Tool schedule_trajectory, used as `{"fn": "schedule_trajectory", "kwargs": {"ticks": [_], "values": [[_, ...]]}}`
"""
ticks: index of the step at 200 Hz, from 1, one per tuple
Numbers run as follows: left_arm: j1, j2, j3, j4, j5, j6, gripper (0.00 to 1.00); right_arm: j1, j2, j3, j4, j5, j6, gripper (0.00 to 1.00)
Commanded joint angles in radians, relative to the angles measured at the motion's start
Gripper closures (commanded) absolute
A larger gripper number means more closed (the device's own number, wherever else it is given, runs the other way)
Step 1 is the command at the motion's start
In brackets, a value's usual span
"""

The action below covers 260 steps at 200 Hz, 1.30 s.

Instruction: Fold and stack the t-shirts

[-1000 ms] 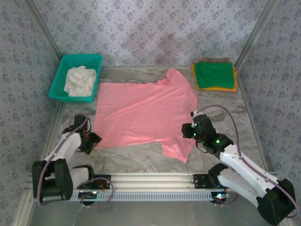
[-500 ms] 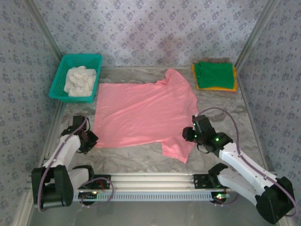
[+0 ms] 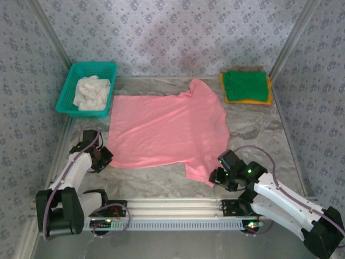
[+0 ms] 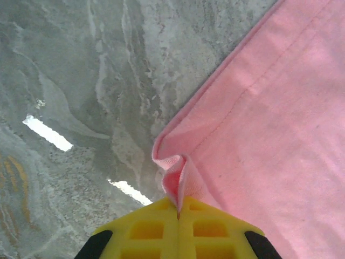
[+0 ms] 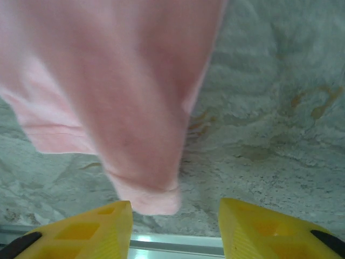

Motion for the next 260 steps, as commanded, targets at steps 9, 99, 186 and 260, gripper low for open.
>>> {"fn": "schedule_trajectory", "kwargs": {"ticks": [9,99,186,260], "values": [[0.002,-0.001,0.011,0.013,0.025,0.019,1.00,0.006,0.016,-0.072,0.183,-0.120,0.035,0.54],[0.007,-0.064,0.009,-0.016,0.029,0.004,1.00,-0.035,0.013,-0.011,0.131,-0.016,-0.047,0.92],[0.055,-0.076,0.087,-0.075,0.082,0.036,1.00,-0.424,0.073,0.229,0.029,-0.219,-0.335,1.00],[0.059,-0.034,0.150,-0.090,0.101,0.078,1.00,-0.526,0.100,0.315,0.035,-0.289,-0.410,1.00]]}}
